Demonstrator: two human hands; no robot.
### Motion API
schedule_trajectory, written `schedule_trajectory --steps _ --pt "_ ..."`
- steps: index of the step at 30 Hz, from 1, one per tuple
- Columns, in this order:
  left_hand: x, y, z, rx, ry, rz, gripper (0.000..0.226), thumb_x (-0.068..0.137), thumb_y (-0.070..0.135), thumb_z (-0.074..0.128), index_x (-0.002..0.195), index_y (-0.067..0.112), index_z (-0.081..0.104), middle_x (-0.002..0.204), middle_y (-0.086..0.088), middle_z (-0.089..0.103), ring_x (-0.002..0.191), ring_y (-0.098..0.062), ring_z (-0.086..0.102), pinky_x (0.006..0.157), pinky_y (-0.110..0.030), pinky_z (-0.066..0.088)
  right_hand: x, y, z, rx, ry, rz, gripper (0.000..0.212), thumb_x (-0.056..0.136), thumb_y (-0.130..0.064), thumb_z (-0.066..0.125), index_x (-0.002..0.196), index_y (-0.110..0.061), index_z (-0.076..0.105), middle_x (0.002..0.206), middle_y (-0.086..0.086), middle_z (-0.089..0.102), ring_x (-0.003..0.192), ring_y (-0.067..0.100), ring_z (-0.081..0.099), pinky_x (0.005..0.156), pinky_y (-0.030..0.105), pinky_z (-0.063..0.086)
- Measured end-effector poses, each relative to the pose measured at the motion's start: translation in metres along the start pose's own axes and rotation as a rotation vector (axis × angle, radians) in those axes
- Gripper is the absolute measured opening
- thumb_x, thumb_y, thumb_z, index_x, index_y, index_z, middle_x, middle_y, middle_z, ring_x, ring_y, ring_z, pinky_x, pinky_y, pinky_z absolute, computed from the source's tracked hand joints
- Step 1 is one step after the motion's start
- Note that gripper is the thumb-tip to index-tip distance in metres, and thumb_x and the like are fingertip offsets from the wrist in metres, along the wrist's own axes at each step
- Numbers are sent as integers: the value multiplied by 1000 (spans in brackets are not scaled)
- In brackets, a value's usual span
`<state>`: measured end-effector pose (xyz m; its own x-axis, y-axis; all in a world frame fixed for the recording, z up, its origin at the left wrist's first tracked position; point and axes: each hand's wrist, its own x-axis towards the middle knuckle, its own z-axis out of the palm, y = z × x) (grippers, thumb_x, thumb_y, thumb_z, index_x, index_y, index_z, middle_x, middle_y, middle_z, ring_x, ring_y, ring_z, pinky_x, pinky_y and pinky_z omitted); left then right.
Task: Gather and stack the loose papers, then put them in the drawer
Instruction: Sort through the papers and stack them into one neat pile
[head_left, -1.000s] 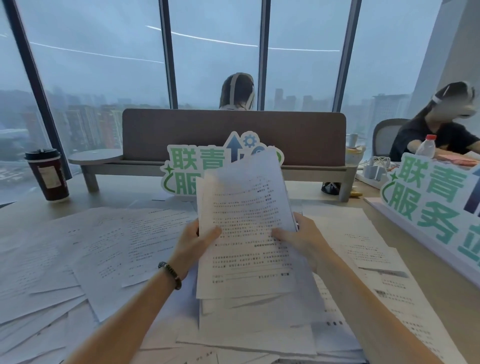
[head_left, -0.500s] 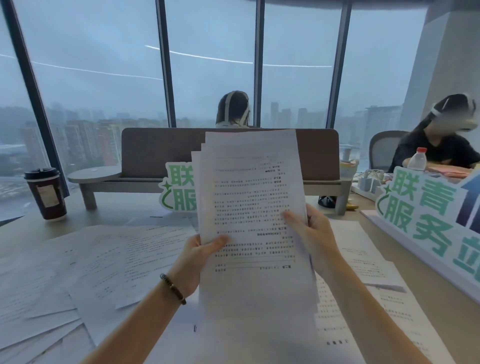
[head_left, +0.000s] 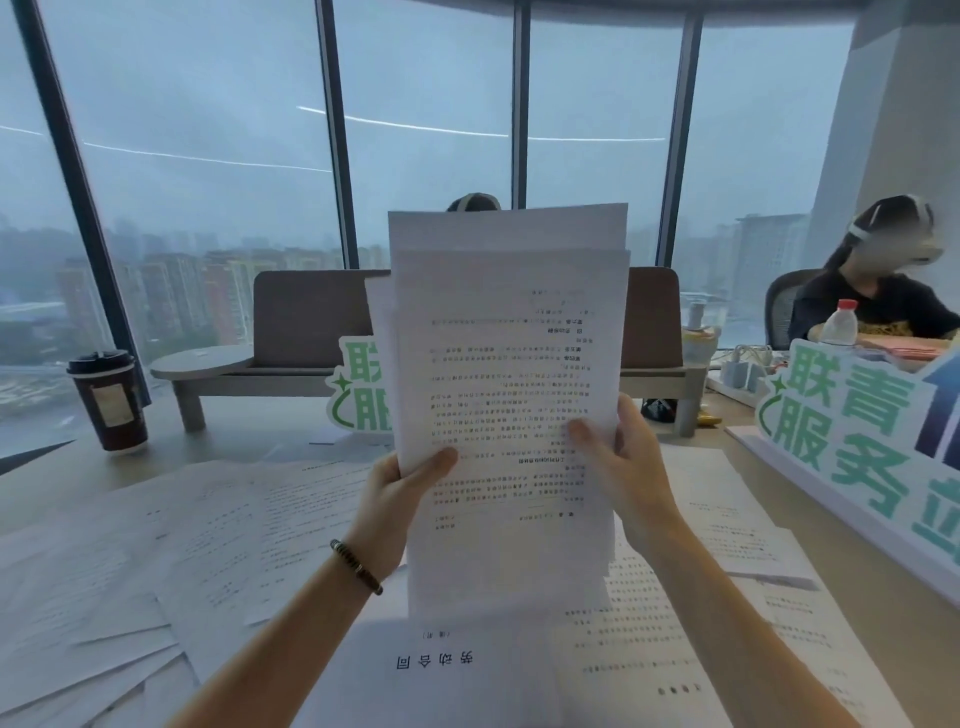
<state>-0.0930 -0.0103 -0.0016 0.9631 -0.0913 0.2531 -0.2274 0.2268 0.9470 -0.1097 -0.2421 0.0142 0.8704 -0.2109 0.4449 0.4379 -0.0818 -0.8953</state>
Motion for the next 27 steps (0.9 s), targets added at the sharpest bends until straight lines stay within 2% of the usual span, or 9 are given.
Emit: schedule_trajectory --steps 4,6,8,12,17,22,25,27 --pt "-4 -2 3 17 49 37 17 91 9 62 104 3 71 100 -12 76 94 -32 72 74 -42 61 -3 -1 3 -63 -20 -34 23 103 -16 51 125 -23 54 115 -12 70 102 9 68 82 31 59" --pt "-3 1 6 35 70 90 16 91 10 63 103 5 72 100 -11 76 93 -30 73 74 -43 60 -2 -5 6 -88 -17 -60 24 104 -16 48 127 -22 52 119 -8 68 105 12 67 85 34 59" --pt "-1 9 9 24 86 133 16 90 9 65 103 5 71 100 -11 76 92 -28 73 75 -44 60 0 -11 8 -85 -6 -88 25 104 -16 47 127 -23 51 120 -9 67 105 12 67 83 35 60" --pt "3 21 13 -31 63 170 19 87 7 66 105 2 70 100 -12 76 90 -29 74 71 -39 60 2 -24 11 -62 -10 -149 26 102 -17 52 126 -26 50 117 -15 67 102 5 67 74 26 58" --pt "0 6 2 -82 28 40 26 85 9 68 110 4 69 107 -15 74 98 -34 71 83 -51 57 -5 -13 12 -114 -32 -118 34 100 -24 56 129 -31 40 120 -17 59 105 7 62 80 29 56" --pt "-9 -17 -5 -16 -50 -110 36 76 20 75 108 4 71 108 -16 74 101 -36 70 88 -55 54 -14 20 11 -98 -36 34 35 100 -26 56 132 -33 44 125 -13 60 114 10 58 92 34 52" --pt "-10 -20 -2 53 -40 -102 23 84 14 71 106 6 72 105 -13 75 98 -33 71 88 -55 55 -16 21 13 -96 -41 56 31 102 -24 53 130 -32 43 124 -11 59 113 10 57 80 22 50" --pt "-9 -19 0 82 -32 -83 19 85 11 68 104 7 73 103 -11 76 96 -32 72 86 -54 56 -15 20 12 -125 -26 37 27 101 -24 53 126 -31 43 121 -11 60 111 12 59 72 19 50"
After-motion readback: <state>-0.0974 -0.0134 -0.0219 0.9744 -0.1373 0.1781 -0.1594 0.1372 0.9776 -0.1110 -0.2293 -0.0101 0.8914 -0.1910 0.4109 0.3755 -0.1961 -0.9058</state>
